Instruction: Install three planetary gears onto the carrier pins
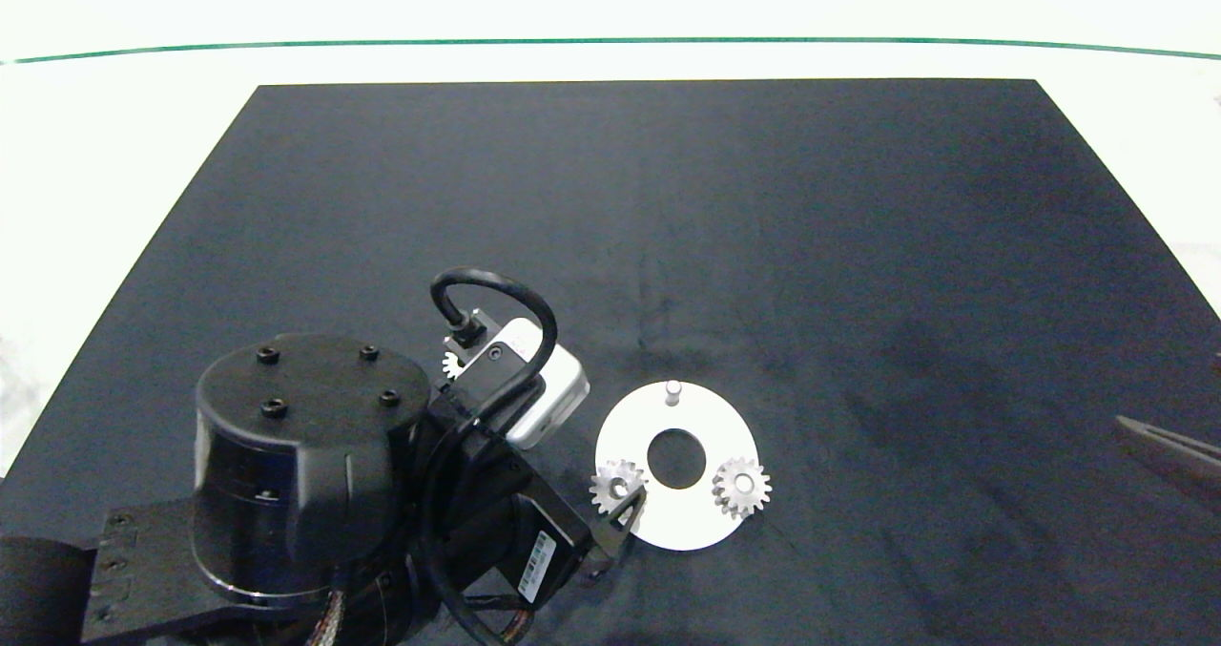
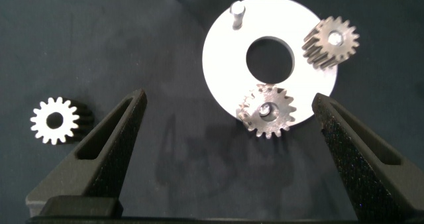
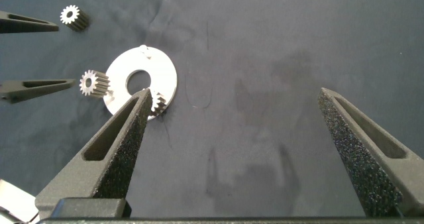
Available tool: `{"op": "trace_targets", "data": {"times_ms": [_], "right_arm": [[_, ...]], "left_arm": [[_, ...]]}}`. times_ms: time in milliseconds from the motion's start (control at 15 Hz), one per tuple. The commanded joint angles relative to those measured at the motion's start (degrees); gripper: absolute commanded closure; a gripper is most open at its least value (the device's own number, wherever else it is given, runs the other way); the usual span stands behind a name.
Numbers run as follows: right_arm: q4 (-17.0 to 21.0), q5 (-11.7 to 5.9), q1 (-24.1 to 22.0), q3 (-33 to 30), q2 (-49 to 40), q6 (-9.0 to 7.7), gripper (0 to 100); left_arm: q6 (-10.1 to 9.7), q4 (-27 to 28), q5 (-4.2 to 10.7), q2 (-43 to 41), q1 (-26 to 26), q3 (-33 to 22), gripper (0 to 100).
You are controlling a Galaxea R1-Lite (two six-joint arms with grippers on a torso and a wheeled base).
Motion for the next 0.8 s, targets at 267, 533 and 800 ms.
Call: {"op": "trace_targets", "data": {"times_ms": [267,533,800], "right_arm": [[0.0,-0.01,0.0,0.1,0.0,-0.01,0],[0.0,-0.01,0.0,0.1,-0.1,-0.01,0],[0.1,-0.01,0.0,0.2,-0.2,0.08,0]], "left_arm": [[0.22,-1.3,0.18,3.0,0.7,0.1,0],[0.13,-2.4,0.18,4.6,0.7,0.5,0],[0.40,-2.7,0.18,5.1,0.8,0.4,0]]}}
